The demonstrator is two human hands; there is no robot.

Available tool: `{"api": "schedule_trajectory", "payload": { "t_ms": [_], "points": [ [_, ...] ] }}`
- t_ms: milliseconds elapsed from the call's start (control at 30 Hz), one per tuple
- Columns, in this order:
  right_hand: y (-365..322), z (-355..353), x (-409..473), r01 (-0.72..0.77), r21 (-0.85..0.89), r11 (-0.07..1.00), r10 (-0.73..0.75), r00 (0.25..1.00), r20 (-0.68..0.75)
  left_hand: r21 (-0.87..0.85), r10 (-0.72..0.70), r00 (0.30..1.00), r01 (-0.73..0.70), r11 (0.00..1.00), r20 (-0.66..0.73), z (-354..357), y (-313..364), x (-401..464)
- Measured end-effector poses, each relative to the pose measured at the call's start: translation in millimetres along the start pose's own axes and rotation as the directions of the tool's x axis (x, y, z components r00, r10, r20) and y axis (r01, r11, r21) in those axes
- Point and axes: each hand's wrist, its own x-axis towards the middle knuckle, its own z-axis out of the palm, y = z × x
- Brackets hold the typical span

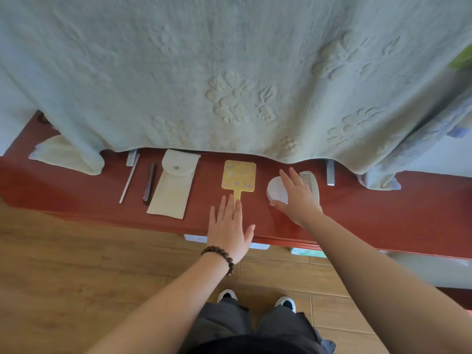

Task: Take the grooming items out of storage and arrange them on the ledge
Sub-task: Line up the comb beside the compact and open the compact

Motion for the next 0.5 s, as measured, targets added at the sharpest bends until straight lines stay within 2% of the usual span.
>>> {"api": "schedule_trajectory", "payload": {
  "t_ms": [133, 233, 333, 400, 500],
  "points": [
    [-3.5, -5.5, -1.0, 0.03, 0.051, 0.998, -0.028, 0.999, -0.025, -0.323, 0.039, 0.994, -0.069, 0.944, -0.099, -15.4, 0.4, 9.8],
    [-10.8, -26.6, -10.6, 0.008, 0.269, 0.963, 0.007, 0.998, -0.055, -0.529, 0.074, 0.992, -0.115, 0.841, -0.099, -36.7, 8.4, 18.3],
    [-14.5, -55.0, -27.8, -0.015, 0.552, 0.834, -0.014, 0.999, 0.047, -0.709, 0.102, 0.994, -0.107, 0.697, -0.05, -59.9, 24.7, 25.6],
    [-12.7, -69.9, -40.3, -0.005, 0.643, 0.766, -0.075, 0.992, 0.097, -0.795, 0.153, 0.988, -0.115, 0.595, -0.028, -72.8, 35.6, 28.5],
    [-9.5, -87.8, -50.7, 0.039, 0.663, 0.748, -0.133, 0.987, 0.092, -0.84, 0.207, 0.978, -0.145, 0.523, -0.04, -86.8, 49.9, 27.7]
  ]
}}
